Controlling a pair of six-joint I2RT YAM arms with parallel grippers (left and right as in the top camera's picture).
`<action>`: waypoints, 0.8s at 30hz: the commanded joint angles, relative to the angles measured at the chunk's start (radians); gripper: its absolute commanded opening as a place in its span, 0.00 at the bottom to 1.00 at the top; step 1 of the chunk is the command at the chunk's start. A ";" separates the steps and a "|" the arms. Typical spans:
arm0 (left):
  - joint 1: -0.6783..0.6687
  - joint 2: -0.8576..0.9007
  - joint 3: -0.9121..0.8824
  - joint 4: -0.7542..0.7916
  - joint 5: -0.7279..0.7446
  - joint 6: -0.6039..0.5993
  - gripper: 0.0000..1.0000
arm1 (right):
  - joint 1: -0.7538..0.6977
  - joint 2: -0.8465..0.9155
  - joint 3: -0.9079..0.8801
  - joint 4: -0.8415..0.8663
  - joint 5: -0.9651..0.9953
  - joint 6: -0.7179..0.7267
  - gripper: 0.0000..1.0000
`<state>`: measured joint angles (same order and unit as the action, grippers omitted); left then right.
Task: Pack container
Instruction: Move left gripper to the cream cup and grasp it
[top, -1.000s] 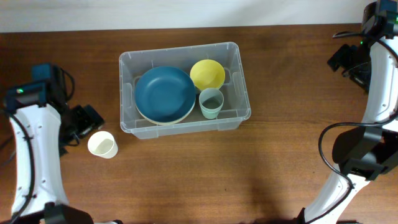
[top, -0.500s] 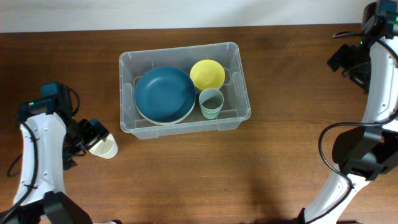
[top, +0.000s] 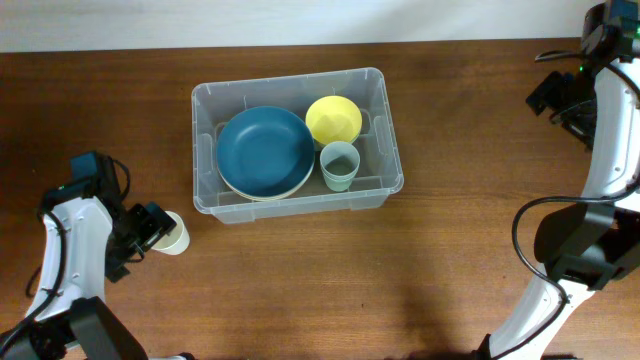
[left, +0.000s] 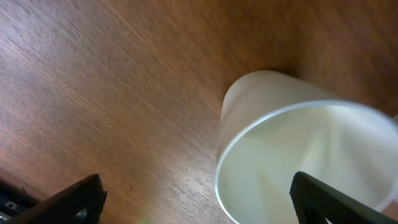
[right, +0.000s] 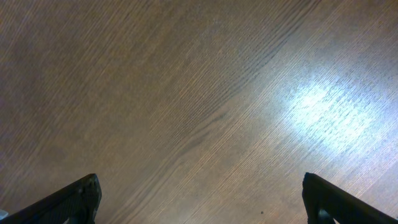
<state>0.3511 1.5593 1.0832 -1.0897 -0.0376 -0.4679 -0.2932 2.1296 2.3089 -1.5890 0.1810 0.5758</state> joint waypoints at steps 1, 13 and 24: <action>0.006 -0.021 -0.032 0.016 -0.011 0.013 0.95 | -0.001 0.005 0.000 0.001 0.002 0.009 0.99; 0.006 -0.021 -0.060 0.035 -0.003 0.012 0.19 | -0.001 0.005 0.000 0.001 0.002 0.009 0.99; 0.040 -0.021 -0.039 0.092 -0.010 -0.018 0.01 | -0.001 0.005 0.000 0.001 0.002 0.009 0.99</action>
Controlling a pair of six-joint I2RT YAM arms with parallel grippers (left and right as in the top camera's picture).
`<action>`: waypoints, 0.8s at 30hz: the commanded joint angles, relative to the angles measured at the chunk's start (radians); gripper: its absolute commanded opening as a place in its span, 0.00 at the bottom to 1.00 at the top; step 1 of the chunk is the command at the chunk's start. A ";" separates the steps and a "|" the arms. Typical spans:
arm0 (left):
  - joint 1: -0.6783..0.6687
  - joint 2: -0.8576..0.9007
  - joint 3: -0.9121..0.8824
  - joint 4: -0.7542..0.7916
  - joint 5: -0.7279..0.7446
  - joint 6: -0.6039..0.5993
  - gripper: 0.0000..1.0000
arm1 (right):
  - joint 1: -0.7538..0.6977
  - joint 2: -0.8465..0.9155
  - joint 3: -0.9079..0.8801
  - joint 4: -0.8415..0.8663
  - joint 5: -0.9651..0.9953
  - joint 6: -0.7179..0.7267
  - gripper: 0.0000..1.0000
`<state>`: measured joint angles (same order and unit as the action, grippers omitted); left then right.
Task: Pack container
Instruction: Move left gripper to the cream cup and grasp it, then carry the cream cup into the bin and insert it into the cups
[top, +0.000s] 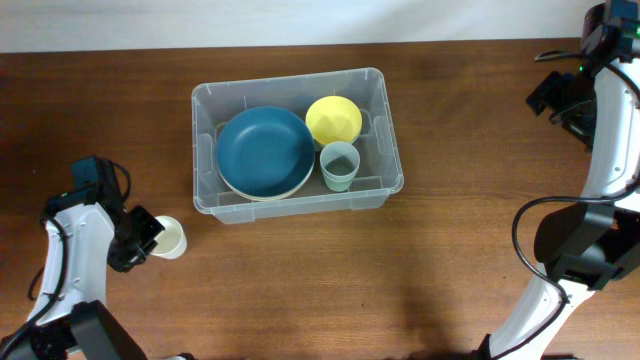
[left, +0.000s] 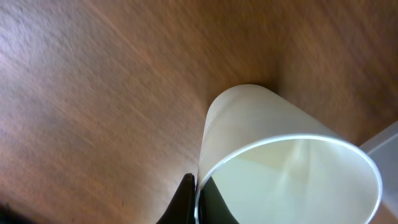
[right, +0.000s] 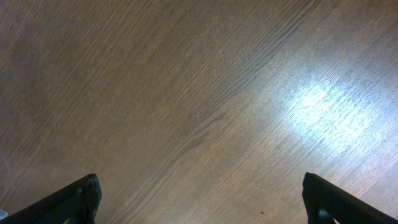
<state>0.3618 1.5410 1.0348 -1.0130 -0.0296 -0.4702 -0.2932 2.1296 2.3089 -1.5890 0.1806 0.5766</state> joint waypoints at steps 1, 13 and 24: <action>0.041 -0.003 0.029 0.015 -0.017 -0.016 0.01 | -0.001 0.005 0.000 0.001 0.002 0.008 0.99; -0.007 -0.009 0.621 -0.019 0.193 0.049 0.01 | -0.001 0.005 0.000 0.001 0.003 0.008 0.99; -0.622 0.065 0.733 0.013 0.095 0.252 0.01 | -0.001 0.005 0.000 0.001 0.002 0.008 0.99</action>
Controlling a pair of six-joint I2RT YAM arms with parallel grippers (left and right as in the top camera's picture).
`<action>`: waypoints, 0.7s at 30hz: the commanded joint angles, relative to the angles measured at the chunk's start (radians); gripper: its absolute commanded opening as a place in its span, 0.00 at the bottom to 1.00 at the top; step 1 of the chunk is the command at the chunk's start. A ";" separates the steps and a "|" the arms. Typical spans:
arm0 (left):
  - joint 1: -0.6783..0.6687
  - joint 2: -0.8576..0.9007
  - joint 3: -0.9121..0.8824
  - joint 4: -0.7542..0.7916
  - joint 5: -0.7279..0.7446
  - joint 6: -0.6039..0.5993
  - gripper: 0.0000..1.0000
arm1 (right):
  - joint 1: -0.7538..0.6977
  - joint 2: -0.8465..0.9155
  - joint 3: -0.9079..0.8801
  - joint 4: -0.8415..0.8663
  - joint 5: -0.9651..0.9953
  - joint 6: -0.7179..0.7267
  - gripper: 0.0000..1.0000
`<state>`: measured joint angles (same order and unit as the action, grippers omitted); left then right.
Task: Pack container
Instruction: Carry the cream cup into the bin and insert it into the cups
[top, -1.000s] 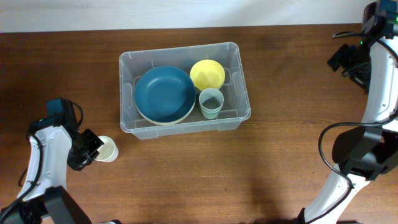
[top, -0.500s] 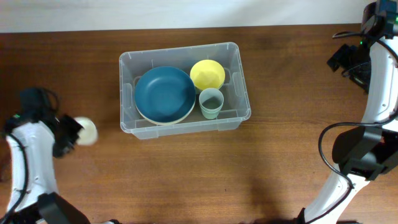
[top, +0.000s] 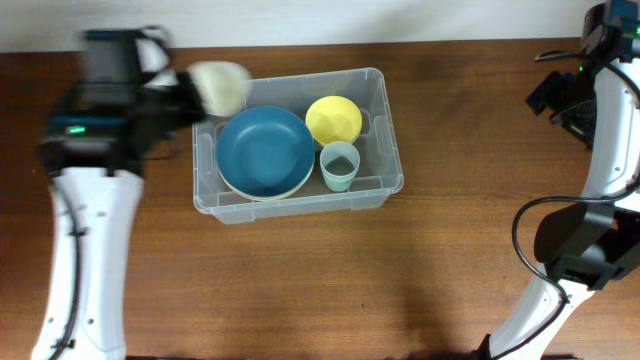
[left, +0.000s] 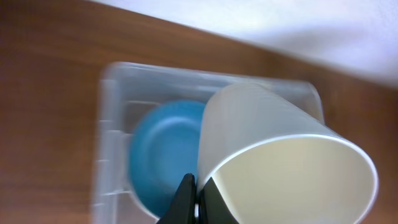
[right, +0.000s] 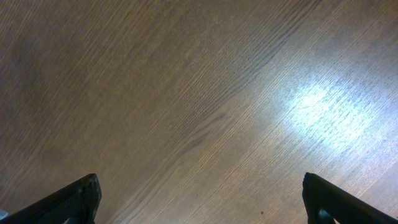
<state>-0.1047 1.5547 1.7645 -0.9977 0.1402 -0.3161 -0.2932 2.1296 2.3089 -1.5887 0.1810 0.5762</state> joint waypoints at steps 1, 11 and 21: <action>-0.196 0.072 0.003 -0.002 -0.083 0.109 0.01 | -0.001 0.005 0.000 0.000 0.002 0.009 0.99; -0.393 0.316 0.003 -0.013 -0.077 0.130 0.01 | -0.001 0.005 0.000 0.000 0.002 0.009 0.99; -0.402 0.347 0.003 -0.024 -0.078 0.132 0.44 | -0.001 0.005 0.000 0.000 0.002 0.009 0.99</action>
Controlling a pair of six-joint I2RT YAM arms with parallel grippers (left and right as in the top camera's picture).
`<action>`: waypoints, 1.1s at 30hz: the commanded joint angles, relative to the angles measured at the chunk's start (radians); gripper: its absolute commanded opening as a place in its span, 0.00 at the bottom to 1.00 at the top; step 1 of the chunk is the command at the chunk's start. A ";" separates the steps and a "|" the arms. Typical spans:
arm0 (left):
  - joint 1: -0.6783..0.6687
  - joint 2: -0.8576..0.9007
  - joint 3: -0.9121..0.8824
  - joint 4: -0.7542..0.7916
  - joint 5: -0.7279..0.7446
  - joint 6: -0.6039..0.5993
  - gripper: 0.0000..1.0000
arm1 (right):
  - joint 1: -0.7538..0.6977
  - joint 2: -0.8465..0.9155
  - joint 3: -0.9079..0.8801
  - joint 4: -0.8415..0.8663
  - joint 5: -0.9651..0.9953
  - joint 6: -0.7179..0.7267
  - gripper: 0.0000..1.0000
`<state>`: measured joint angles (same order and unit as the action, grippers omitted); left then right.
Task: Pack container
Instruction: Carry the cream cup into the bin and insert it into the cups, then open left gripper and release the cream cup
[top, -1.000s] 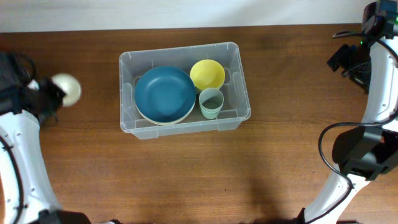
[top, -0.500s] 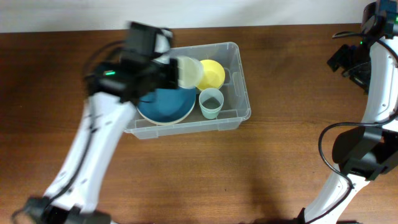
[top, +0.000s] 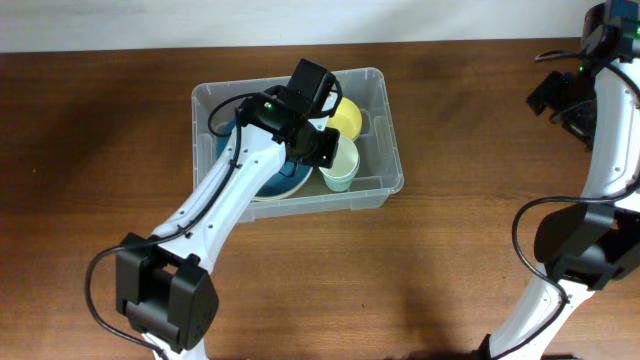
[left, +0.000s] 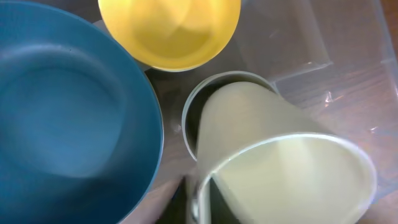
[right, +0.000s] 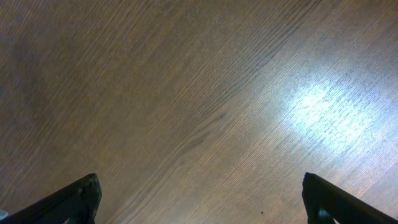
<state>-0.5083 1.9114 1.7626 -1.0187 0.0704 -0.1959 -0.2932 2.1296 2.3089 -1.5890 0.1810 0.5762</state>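
A clear plastic container (top: 388, 140) holds a blue plate (left: 62, 124), a yellow bowl (left: 168, 28) and a pale green cup (top: 338, 181). My left gripper (left: 196, 202) is shut on the rim of a cream cup (left: 280, 168). The cream cup is tilted, with its base down inside the green cup's rim (left: 188, 121). From overhead the left gripper (top: 318, 147) reaches in over the plate, which it partly hides. My right gripper (right: 199, 202) hangs open over bare wood at the table's far right, nothing between its fingers.
The container sits mid-table on the brown wooden table (top: 480, 250). The left arm (top: 225, 195) crosses the container's front wall from the lower left. The right arm (top: 610, 120) stands along the right edge.
My left gripper, with the cream cup, was high above the container's back-left corner; it is now low inside the container, the cup's base in the green cup. The right arm has not moved.
The cream cup stood on the table left of the container, my left gripper open beside it. Then the gripper was shut on its rim. Then it held the cup high over the container's back-left corner, and now it holds the cup in the green cup.
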 joint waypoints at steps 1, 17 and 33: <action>0.002 -0.010 0.005 -0.002 -0.008 0.016 0.72 | -0.001 0.005 0.000 0.001 0.002 0.009 0.99; 0.154 -0.083 0.112 -0.167 -0.049 0.033 1.00 | -0.001 0.005 0.000 0.001 0.002 0.009 0.99; 0.171 -0.083 0.109 -0.248 -0.049 0.033 1.00 | -0.001 0.005 0.000 0.001 0.002 0.009 0.99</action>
<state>-0.3370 1.8503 1.8545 -1.2510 0.0254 -0.1783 -0.2932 2.1307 2.3089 -1.5890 0.1806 0.5758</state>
